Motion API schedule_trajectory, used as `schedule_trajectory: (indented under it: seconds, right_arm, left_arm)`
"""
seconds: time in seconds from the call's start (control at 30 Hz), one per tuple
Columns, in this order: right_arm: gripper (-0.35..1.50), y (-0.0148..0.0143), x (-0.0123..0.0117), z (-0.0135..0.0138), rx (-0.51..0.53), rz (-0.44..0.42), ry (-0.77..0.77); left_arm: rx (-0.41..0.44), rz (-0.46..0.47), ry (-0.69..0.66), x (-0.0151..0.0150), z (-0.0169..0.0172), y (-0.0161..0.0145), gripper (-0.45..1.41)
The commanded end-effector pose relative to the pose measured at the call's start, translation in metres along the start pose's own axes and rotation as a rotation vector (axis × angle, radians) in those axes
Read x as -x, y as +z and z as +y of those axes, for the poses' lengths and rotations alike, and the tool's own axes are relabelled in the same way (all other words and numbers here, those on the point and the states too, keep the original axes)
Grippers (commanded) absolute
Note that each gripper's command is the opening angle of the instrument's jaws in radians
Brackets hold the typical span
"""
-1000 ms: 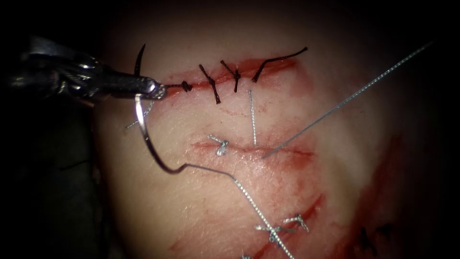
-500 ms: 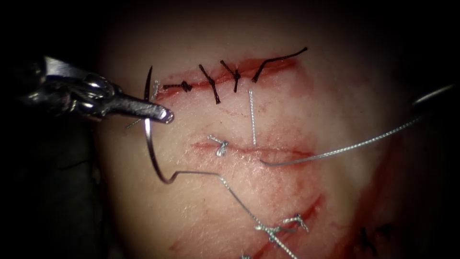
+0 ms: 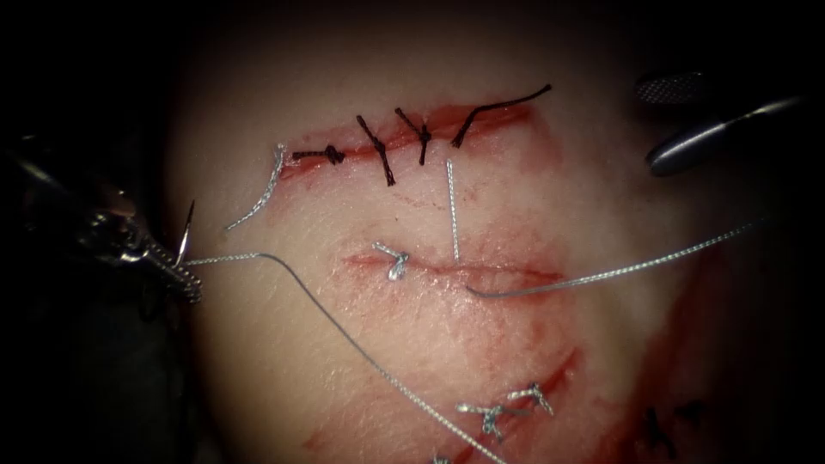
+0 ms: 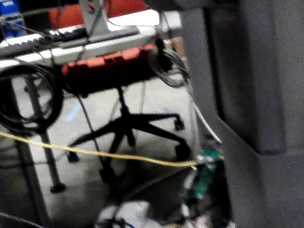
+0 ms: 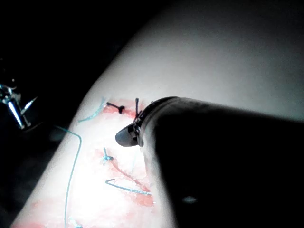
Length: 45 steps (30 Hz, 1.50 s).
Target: Wound Closure
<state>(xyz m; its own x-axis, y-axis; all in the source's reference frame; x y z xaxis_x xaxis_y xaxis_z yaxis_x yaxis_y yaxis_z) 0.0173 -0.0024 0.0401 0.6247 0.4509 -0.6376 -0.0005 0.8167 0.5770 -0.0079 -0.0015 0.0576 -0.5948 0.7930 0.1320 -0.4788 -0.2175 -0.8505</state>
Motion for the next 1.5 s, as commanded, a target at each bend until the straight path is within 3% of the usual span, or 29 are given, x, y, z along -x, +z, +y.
schedule_trajectory:
  seconds: [0.03, 0.07, 0.1, 0.13, 0.17, 0.23, 0.3, 0.47, 0.6, 0.67, 0.8, 0.9, 0.97, 1.0, 1.07, 1.23, 1.3, 1.33, 1.5]
  right_arm:
    - [1.25, 0.0005, -0.0018, 0.0003, -0.001, 0.016, 0.001]
    - [1.25, 0.0004, -0.0021, 0.0003, -0.001, 0.020, 0.004]
    - [1.25, 0.0004, -0.0023, 0.0003, -0.002, 0.023, 0.006]
    - [1.25, 0.0004, -0.0024, 0.0002, -0.002, 0.027, 0.007]
    - [1.25, 0.0003, -0.0024, 0.0001, -0.004, 0.030, 0.007]
    - [1.25, 0.0002, -0.0025, 0.0000, -0.005, 0.030, 0.007]
    - [1.25, 0.0001, -0.0025, 0.0000, -0.006, 0.030, 0.007]
    - [1.25, 0.0000, -0.0025, 0.0000, -0.007, 0.030, 0.007]
    - [1.25, 0.0000, -0.0025, -0.0001, -0.007, 0.030, 0.007]
    - [1.26, 0.0000, -0.0025, -0.0002, -0.008, 0.030, 0.007]
    - [1.26, 0.0000, -0.0025, -0.0004, -0.009, 0.030, 0.006]
    - [1.26, -0.0001, -0.0026, -0.0004, -0.009, 0.030, 0.007]
    - [1.26, -0.0002, -0.0026, -0.0003, -0.010, 0.030, 0.008]
    - [1.26, -0.0005, -0.0026, -0.0003, -0.012, 0.031, 0.009]
    - [1.26, -0.0010, -0.0027, -0.0002, -0.017, 0.031, 0.010]
    - [1.28, -0.0068, -0.0025, 0.0005, 0.067, 0.068, 0.027]
    - [1.23, -0.0125, -0.0031, 0.0014, 0.121, 0.082, 0.064]
    - [1.21, -0.0141, -0.0035, 0.0018, 0.125, 0.081, 0.068]
    - [0.99, -0.0183, -0.0060, 0.0028, 0.182, 0.062, 0.109]
  left_arm:
    - [0.004, 0.002, 0.019, 0.0001, 0.0000, 0.0009, -0.45]
    - [-0.002, 0.000, 0.048, 0.0002, 0.0001, 0.0011, -0.45]
    - [-0.011, -0.004, 0.077, 0.0002, 0.0001, 0.0014, -0.05]
    - [-0.019, -0.005, 0.083, 0.0001, 0.0003, 0.0016, 0.51]
    - [-0.016, -0.010, 0.085, 0.0003, 0.0004, 0.0017, 0.81]
    - [-0.018, -0.005, 0.090, 0.0008, 0.0008, 0.0014, 1.23]
    - [-0.027, 0.019, 0.091, 0.0010, 0.0012, 0.0007, 1.38]
    - [-0.092, 0.088, 0.066, 0.0001, 0.0024, -0.0028, 1.40]
    - [-0.320, 0.114, 0.151, -0.0024, 0.0034, -0.0047, 1.40]
    - [-0.335, 0.205, 0.160, -0.0043, 0.0044, -0.0055, 1.31]
    - [-0.212, 0.454, 0.250, -0.0076, 0.0067, -0.0061, 1.30]
    - [-0.034, 0.532, 0.255, -0.0090, 0.0089, -0.0043, 1.28]
    - [0.059, 0.513, 0.334, -0.0095, 0.0103, -0.0028, 1.16]
    - [0.047, 0.506, 0.493, -0.0105, 0.0123, -0.0008, 1.16]
    - [0.012, 0.513, 0.597, -0.0117, 0.0145, 0.0012, 1.16]
    - [0.101, 0.467, 0.455, -0.0165, 0.0192, 0.0054, 1.05]
    - [0.184, 0.377, 0.385, -0.0200, 0.0197, 0.0074, 0.96]
    - [0.208, 0.346, 0.375, -0.0212, 0.0197, 0.0081, 0.96]
    - [0.271, 0.276, 0.393, -0.0280, 0.0190, 0.0100, 0.98]
